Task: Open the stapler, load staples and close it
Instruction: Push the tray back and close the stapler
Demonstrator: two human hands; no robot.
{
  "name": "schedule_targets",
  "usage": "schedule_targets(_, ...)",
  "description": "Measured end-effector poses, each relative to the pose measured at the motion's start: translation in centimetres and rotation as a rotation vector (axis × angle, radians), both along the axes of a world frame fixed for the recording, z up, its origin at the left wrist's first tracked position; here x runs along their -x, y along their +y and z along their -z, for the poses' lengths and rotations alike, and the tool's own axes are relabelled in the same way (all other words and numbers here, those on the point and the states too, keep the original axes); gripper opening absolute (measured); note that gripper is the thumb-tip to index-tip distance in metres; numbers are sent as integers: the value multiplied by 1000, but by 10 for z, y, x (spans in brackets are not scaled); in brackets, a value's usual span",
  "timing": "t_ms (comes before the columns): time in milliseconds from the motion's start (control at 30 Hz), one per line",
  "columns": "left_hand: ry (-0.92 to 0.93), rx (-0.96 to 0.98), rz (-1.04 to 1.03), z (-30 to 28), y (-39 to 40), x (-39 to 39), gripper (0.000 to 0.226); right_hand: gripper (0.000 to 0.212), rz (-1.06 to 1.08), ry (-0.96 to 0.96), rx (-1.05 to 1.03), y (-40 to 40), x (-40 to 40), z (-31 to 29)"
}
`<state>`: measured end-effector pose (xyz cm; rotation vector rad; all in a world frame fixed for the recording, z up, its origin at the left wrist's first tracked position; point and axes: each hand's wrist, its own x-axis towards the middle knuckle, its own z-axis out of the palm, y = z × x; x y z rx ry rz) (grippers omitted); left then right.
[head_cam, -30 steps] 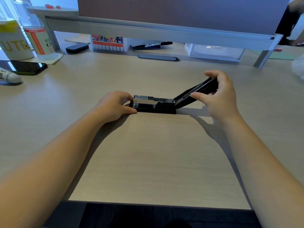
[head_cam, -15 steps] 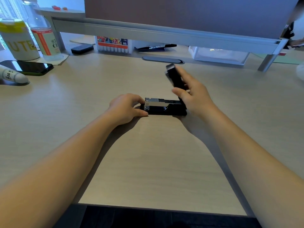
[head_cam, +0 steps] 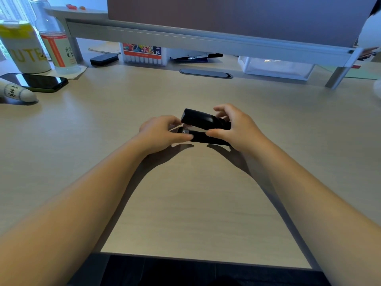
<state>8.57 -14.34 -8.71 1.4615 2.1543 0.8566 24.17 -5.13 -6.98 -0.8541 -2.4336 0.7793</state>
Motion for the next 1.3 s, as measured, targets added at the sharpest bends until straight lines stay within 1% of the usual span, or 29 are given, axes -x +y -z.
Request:
schedule_targets(67, -252, -87, -27, -2, -1, 0, 41, 58, 36, -9, 63, 4, -8, 4)
schedule_targets(100, -350, -123, -52, -5, -1, -2, 42, 58, 51, -13, 89, 5, -12, 7)
schedule_targets(133, -391, -135, -81, -6, 1, -3, 48, 59, 64, -12, 108, 6, -16, 9)
schedule_targets(167, -386, -126, -106, -5, 5, -2, 58, 58, 76, -7, 118, 7, -18, 11)
schedule_targets(200, -358, -113, -132, -4, 6, -2, 64, 58, 83, -1, 121, 7, -18, 13)
schedule_targets(267, -335, -110, -161, -2, 7, -3, 63, 55, 86, 12, 115, 7, -18, 15)
schedule_targets(367, -304, -112, -154, -1, 6, -3, 52, 51, 93, 35, 108, 6, -17, 16)
schedule_targets(533, -305, -143, -162, -1, 6, -4, 31, 45, 93, 49, 103, 5, -18, 18)
schedule_targets(600, -302, -152, -149, 1, 6, -4, 35, 45, 97, 44, 100, 5, -19, 18)
schedule_targets(700, -288, -131, -98, 2, 6, -3, 57, 47, 95, 31, 106, 6, -22, 17)
schedule_targets(733, -276, -120, -83, 1, 5, -3, 55, 47, 89, 27, 115, 6, -24, 17)
schedule_targets(767, -262, -111, -71, 1, 4, -3, 46, 47, 86, 24, 123, 6, -25, 18)
schedule_targets(800, -242, -97, -55, 2, 3, -2, 37, 47, 89, 21, 127, 7, -26, 18)
schedule_targets(833, -202, -77, -37, 2, 2, 1, 33, 46, 96, 20, 129, 7, -27, 18)
schedule_targets(900, -47, -34, -31, 2, 0, 1, 47, 46, 117, 23, 129, 8, -28, 18)
schedule_targets(933, 23, -28, -45, 1, -2, 0, 50, 46, 127, 24, 129, 8, -29, 18)
schedule_targets(967, 64, -31, -53, 1, -2, -1, 48, 45, 137, 26, 130, 7, -29, 17)
schedule_targets(1067, 114, -41, -59, 1, 0, -4, 37, 41, 159, 38, 129, 9, -30, 17)
schedule_targets(1200, 193, -22, -100, 3, 11, 2, 39, 38, 179, 16, 96, 20, -21, 17)
schedule_targets(1300, 236, 23, -99, 2, 33, 14, 40, 39, 209, 0, 91, 39, -6, 16)
